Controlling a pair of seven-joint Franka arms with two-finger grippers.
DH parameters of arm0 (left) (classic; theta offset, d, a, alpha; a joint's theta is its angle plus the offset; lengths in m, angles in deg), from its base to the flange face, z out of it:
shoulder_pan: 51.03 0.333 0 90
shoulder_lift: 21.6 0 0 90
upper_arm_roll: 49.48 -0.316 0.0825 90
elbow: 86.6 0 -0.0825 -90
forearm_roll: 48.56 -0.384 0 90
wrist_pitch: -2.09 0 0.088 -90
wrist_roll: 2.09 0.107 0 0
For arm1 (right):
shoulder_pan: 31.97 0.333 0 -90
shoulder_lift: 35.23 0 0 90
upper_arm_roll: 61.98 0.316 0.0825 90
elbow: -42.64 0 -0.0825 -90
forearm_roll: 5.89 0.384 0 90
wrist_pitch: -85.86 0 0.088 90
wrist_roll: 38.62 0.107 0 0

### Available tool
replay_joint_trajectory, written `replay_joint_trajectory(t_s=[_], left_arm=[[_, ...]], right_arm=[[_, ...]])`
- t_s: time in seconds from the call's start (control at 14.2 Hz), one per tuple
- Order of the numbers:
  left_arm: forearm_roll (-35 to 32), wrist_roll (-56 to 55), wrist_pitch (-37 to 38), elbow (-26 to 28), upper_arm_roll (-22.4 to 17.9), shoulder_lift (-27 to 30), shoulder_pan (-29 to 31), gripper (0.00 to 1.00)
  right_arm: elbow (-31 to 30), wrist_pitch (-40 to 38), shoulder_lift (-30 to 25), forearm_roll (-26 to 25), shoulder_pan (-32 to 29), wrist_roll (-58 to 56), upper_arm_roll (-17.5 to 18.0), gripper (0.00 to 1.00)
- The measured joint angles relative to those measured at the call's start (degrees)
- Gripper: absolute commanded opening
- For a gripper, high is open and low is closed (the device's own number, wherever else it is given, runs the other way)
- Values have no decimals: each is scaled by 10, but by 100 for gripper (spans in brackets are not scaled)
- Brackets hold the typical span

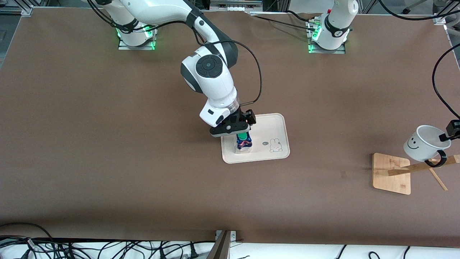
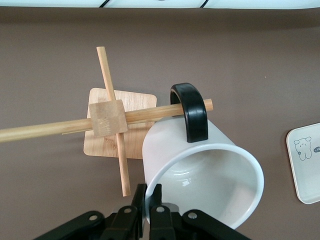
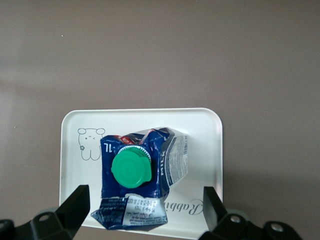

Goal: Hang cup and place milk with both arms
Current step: 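Hang the mug handle on the stand peg with the left gripper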

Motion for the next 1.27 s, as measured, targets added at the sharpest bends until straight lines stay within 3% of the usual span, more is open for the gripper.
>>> replay_joint_trajectory(t_s=[0.35, 0.42, 0.49, 0.56, 0.64, 0.71, 0.92, 1.06, 1.27], left_arm=[[-1, 9, 0, 0, -1, -6, 5, 0], [-1, 15, 0, 0, -1, -8, 7, 21], [-1, 23, 0, 0, -1, -12, 8, 52], [-1, 28, 0, 0, -1, -16, 9, 72], [-1, 30, 0, 0, -1, -19, 9, 99], [-1, 31, 0, 0, -1, -23, 9, 100], [-1, 31, 0, 0, -1, -29, 9, 100], [-1, 31, 1, -3, 0, -29, 9, 100], [-1, 21, 34, -27, 7, -28, 3, 100]], right_arm=[[23, 9, 32, 0, 1, 0, 0, 100], [34, 9, 42, 0, 1, 0, 0, 100], [43, 9, 49, 0, 1, 0, 0, 100], [48, 9, 53, 0, 1, 0, 1, 100], [50, 9, 55, 0, 1, 0, 1, 100], [51, 9, 55, 0, 1, 0, 1, 100], [52, 9, 55, 0, 1, -1, 1, 41], [52, 9, 55, 1, 1, -1, 1, 21], [52, 9, 55, 3, 1, -1, 2, 18]])
